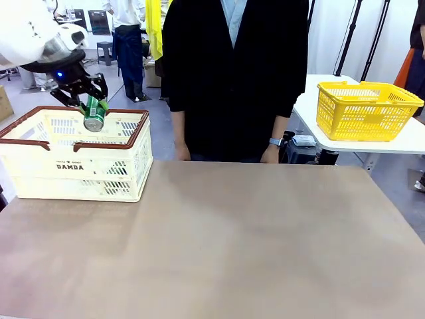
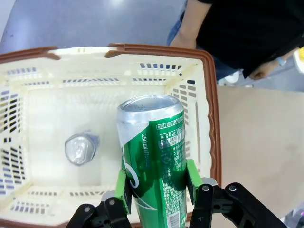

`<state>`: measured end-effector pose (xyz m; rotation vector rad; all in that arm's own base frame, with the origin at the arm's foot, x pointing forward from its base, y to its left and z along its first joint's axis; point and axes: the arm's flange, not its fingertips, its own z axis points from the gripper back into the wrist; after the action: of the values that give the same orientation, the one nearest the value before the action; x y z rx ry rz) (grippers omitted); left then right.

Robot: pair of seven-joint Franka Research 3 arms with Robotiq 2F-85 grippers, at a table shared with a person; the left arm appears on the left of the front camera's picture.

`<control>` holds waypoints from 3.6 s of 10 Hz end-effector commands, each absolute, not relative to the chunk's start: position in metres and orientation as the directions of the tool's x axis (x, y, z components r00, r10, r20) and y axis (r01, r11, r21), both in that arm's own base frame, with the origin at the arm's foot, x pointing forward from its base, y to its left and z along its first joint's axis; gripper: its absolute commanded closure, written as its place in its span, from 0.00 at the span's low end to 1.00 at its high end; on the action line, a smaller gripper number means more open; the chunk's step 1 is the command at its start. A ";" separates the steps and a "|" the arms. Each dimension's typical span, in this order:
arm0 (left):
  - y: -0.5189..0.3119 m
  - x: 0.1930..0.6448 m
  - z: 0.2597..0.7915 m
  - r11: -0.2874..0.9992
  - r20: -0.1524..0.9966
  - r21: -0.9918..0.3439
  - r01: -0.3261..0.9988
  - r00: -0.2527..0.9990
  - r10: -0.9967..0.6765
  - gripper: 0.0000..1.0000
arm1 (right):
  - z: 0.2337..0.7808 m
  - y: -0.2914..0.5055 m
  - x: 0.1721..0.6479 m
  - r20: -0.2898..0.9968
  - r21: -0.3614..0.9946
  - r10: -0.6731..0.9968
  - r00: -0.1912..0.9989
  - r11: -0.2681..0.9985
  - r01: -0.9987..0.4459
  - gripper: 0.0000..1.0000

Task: Place the drinks into the Shopping basket.
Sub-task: Pick up one drink and place it into the Shopping basket.

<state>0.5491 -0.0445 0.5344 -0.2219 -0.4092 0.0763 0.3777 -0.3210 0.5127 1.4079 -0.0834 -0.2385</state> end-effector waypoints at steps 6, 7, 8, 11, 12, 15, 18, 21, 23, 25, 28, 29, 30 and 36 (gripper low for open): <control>-0.061 0.584 0.455 0.971 0.254 -0.231 0.060 0.967 0.001 1.00 | 0.515 -0.318 0.377 -0.091 0.980 -0.219 0.972 0.152 0.126 0.00; -0.067 0.585 0.443 0.972 0.219 -0.227 0.055 0.976 -0.004 1.00 | 0.515 -0.318 0.377 -0.091 0.980 -0.219 0.972 0.152 0.126 0.00; -0.072 0.586 0.433 0.977 0.197 -0.207 0.044 0.980 -0.002 1.00 | 0.515 -0.318 0.377 -0.091 0.980 -0.219 0.972 0.152 0.126 0.00; -0.078 0.593 0.407 0.986 0.131 -0.160 0.039 0.991 -0.018 1.00 | 0.515 -0.318 0.377 -0.091 0.980 -0.219 0.972 0.152 0.126 0.00; -0.077 0.595 0.405 0.984 0.128 -0.175 0.038 0.992 -0.015 1.00 | 0.515 -0.318 0.377 -0.091 0.980 -0.219 0.972 0.152 0.126 0.00; -0.077 0.597 0.401 0.981 0.139 -0.190 0.044 0.990 -0.018 0.55 | 0.515 -0.318 0.377 -0.091 0.980 -0.219 0.972 0.152 0.126 0.00; -0.077 0.599 0.403 0.980 0.138 -0.196 0.044 0.990 -0.017 0.00 | 0.515 -0.318 0.377 -0.091 0.980 -0.219 0.972 0.152 0.126 0.00; -0.073 0.598 0.408 0.977 0.152 -0.207 0.039 0.988 -0.007 0.00 | 0.515 -0.318 0.377 -0.091 0.980 -0.219 0.972 0.152 0.126 0.00; -0.063 0.595 0.421 0.971 0.170 -0.237 0.042 0.985 -0.001 0.00 | 0.515 -0.318 0.377 -0.091 0.980 -0.219 0.972 0.152 0.126 0.00; -0.036 0.586 0.460 0.943 0.191 -0.328 0.059 0.982 0.005 0.00 | 0.515 -0.318 0.377 -0.091 0.980 -0.219 0.972 0.152 0.126 0.00; 0.019 0.519 0.559 0.778 0.223 -0.613 0.138 0.975 0.003 0.00 | 0.515 -0.318 0.377 -0.091 0.980 -0.219 0.972 0.152 0.126 0.00; 0.032 0.495 0.578 0.660 0.243 -0.731 0.173 0.970 0.015 0.00 | 0.515 -0.318 0.377 -0.091 0.980 -0.219 0.972 0.152 0.126 0.00; 0.047 0.472 0.586 0.531 0.205 -0.835 0.144 0.977 0.059 0.00 | 0.515 -0.318 0.377 -0.091 0.980 -0.219 0.972 0.152 0.126 0.00; 0.168 0.387 0.473 0.199 0.258 -0.952 0.233 0.960 0.109 0.00 | 0.515 -0.318 0.377 -0.091 0.980 -0.219 0.972 0.152 0.126 0.00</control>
<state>0.3769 0.1701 0.4740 -1.3672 -0.2884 -0.1081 0.3782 -0.3206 0.5124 1.4083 -0.0821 -0.2378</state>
